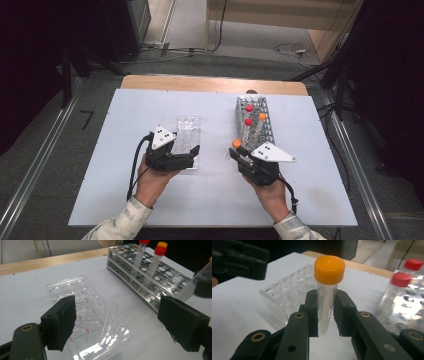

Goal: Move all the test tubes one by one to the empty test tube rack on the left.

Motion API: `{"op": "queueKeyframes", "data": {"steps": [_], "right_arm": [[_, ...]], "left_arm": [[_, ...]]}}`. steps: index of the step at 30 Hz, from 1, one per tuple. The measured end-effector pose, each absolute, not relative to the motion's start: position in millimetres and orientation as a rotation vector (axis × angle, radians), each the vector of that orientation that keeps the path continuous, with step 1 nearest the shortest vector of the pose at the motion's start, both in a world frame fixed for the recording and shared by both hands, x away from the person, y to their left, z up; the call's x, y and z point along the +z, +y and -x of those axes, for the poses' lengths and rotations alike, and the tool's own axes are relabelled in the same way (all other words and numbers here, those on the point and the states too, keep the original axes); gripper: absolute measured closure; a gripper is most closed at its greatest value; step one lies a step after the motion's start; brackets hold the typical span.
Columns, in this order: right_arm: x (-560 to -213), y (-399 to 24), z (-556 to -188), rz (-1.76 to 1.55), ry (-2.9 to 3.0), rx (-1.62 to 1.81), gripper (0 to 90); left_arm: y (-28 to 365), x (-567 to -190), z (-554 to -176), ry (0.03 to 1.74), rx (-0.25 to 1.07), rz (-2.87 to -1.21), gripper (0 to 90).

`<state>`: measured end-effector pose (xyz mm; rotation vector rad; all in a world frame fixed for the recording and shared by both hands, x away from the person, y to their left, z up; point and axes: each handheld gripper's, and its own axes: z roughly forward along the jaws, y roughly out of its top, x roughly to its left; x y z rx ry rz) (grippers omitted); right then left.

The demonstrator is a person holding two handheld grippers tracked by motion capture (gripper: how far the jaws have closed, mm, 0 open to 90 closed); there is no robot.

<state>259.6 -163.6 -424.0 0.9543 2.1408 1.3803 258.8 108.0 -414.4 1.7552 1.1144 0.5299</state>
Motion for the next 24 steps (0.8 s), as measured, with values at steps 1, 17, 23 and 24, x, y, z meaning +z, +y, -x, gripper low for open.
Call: {"op": "queueKeyframes", "data": {"steps": [1, 17, 23, 24], "right_arm": [[-426, -160, -258, -0.944, 2.155, 1.379, 71.8], [-446, -122, -246, -0.853, 2.286, 1.345, 71.8], [-447, -116, -243, -0.829, 2.297, 1.353, 71.8], [-447, -116, -242, -0.826, 2.298, 1.353, 71.7]], "left_arm": [[106, -414, -258, 1.109, 0.526, -1.755, 15.0], [72, -408, -238, 0.912, 0.435, -1.844, 32.8], [67, -410, -235, 0.856, 0.431, -1.874, 51.3], [65, -410, -234, 0.852, 0.435, -1.879, 53.4]]}}
